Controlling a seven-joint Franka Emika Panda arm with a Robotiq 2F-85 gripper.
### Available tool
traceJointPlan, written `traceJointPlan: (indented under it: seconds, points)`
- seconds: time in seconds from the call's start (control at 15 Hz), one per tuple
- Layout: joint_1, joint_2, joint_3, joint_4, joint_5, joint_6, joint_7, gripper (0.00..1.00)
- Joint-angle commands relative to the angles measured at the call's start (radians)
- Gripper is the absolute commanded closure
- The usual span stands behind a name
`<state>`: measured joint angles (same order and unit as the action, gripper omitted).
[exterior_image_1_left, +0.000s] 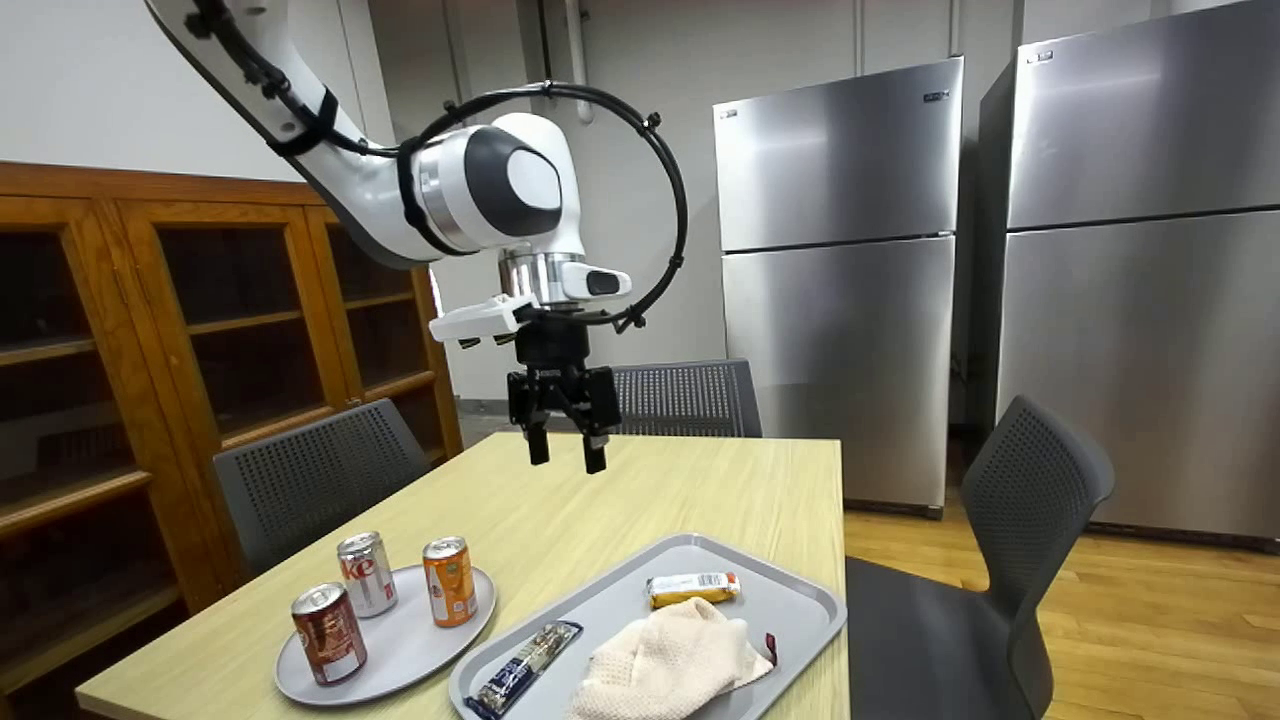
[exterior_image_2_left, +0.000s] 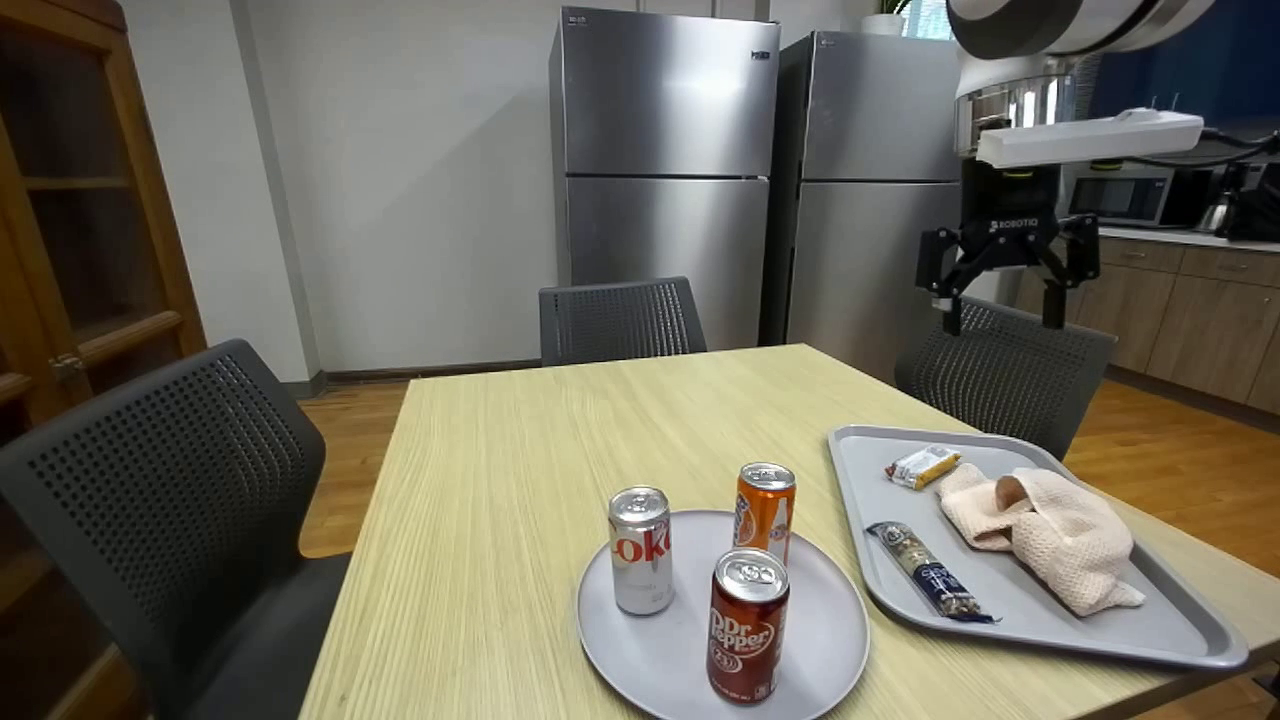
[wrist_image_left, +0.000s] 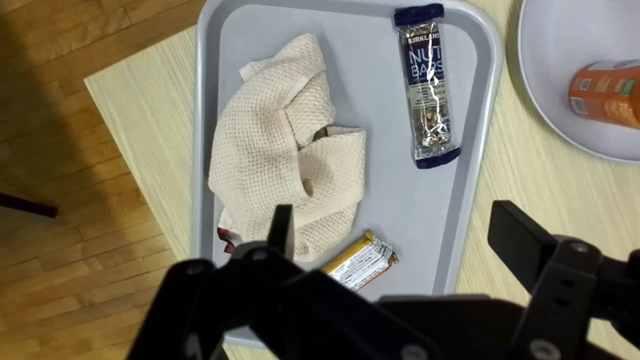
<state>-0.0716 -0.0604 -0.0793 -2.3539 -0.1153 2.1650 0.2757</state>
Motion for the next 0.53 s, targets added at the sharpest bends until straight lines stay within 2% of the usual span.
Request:
traceJointPlan:
  seconds: [0.0,0.47]
  points:
    - [-0.019,0.022,-0.003,-0.012,-0.035,0.027,0.098,0.00]
    - [-0.028,0.073,-0.035,-0.039,-0.050,0.059,0.201,0.00]
